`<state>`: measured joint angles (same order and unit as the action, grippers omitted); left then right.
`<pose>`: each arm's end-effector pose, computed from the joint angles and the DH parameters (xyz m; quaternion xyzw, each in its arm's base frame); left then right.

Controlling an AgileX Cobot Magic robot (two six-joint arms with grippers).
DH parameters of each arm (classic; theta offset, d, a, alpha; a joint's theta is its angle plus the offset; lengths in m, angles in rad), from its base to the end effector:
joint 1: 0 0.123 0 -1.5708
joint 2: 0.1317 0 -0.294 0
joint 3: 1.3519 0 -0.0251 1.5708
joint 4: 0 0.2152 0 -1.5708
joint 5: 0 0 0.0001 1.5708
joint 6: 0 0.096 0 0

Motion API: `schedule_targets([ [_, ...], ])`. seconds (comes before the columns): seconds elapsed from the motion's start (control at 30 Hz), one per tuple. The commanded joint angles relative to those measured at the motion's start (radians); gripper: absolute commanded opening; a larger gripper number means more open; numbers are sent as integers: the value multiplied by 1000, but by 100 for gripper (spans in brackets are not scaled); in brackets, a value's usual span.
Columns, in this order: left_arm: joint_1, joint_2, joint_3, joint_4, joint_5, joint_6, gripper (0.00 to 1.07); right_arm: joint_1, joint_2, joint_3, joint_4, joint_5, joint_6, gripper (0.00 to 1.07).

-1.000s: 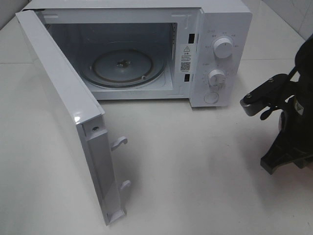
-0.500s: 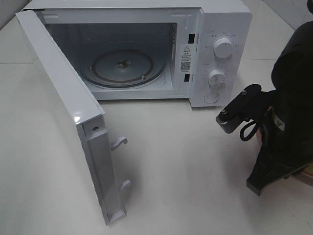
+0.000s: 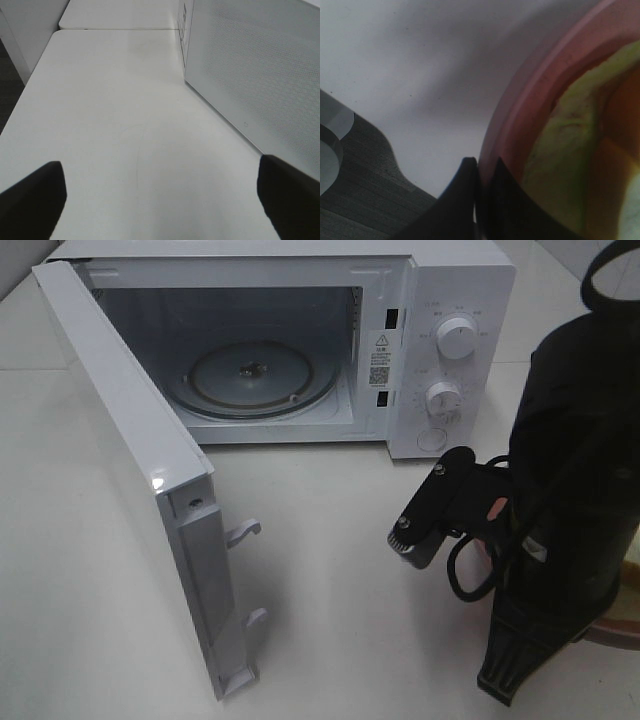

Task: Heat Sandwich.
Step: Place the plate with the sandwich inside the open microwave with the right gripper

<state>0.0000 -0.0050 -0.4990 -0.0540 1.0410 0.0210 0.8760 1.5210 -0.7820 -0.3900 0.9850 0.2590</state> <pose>-0.0406 -0.0045 0.2592 0.0097 0.8466 -0.0214 0.5317 0.1563 0.1400 0.2144 -0.4048 0.9001 -0.1505 0.0575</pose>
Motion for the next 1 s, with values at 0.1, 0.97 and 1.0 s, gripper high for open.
schedule_targets([
  [0.1, -1, -26, 3, -2, -6, -1, 98, 72, -8, 2, -22, 17, -13, 4],
  [0.97, -1, -26, 3, -2, -6, -1, 98, 162, -8, 2, -25, -113, -394, 4],
  [1.0, -1, -26, 3, -2, -6, -1, 98, 161, -8, 2, -25, -121, -417, 4],
])
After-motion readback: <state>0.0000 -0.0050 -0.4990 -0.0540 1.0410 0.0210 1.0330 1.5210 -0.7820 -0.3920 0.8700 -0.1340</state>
